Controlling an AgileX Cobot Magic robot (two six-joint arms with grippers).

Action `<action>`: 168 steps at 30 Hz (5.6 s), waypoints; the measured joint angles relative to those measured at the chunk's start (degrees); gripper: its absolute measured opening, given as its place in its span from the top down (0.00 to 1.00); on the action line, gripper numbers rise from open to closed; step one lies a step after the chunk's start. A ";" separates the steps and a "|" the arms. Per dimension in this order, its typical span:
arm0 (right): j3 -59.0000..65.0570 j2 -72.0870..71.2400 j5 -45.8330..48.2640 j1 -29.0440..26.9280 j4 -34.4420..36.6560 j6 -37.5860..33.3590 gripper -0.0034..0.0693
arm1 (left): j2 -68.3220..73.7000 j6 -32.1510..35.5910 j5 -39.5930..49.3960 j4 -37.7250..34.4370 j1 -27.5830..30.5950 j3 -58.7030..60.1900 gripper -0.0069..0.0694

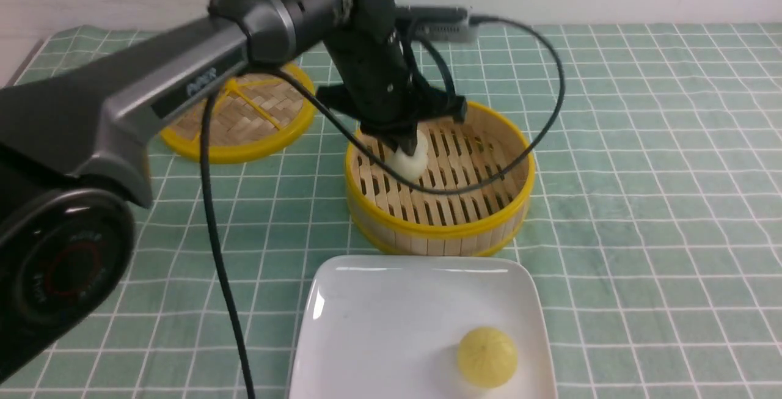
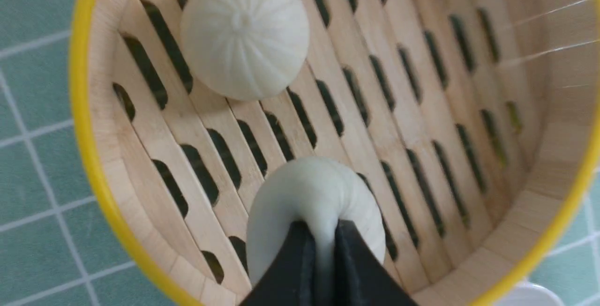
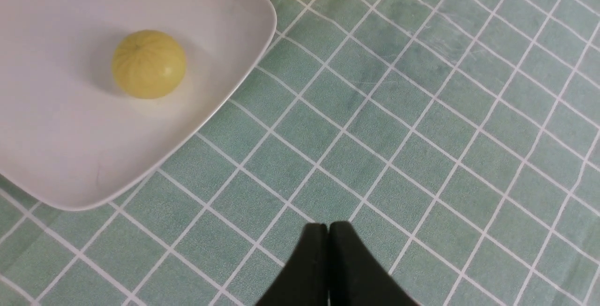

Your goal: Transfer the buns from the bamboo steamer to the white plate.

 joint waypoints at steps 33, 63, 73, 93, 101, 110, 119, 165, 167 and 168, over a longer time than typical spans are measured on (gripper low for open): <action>0.00 0.00 -0.01 0.00 -0.19 -0.06 0.88 | -12.36 7.43 -8.11 -15.18 0.00 40.07 0.65; 0.00 0.00 -0.49 0.00 0.23 -0.06 0.83 | 15.07 -2.37 7.69 -0.39 0.49 -20.53 0.89; 0.00 0.00 -0.62 0.00 0.23 -0.06 0.82 | 21.17 -8.61 8.15 5.39 0.56 -27.47 0.52; 0.00 0.00 -0.98 0.00 0.23 -0.06 0.79 | 24.05 -6.91 7.71 7.00 0.61 -27.91 0.87; 0.00 0.00 -1.08 0.00 0.23 -0.06 0.78 | 10.61 -0.64 8.12 3.19 0.54 -27.85 0.87; 0.00 0.00 -1.08 0.00 0.23 -0.06 0.76 | -16.29 2.32 8.17 -6.45 -1.21 -3.54 0.87; 0.00 0.00 -1.76 0.00 0.39 0.99 0.75 | -30.61 3.84 1.05 -6.96 -14.11 41.73 0.87; 17.10 -38.10 -17.86 0.00 4.50 13.21 0.96 | -23.04 -1.23 -16.78 0.90 -17.13 47.40 0.37; 19.86 -37.29 -24.29 0.00 4.48 13.21 0.96 | -23.04 -1.25 -16.76 0.96 -17.13 47.40 0.45; 20.79 -37.12 -26.59 0.00 4.32 13.21 0.96 | -23.04 -1.25 -16.71 0.96 -17.13 47.40 0.49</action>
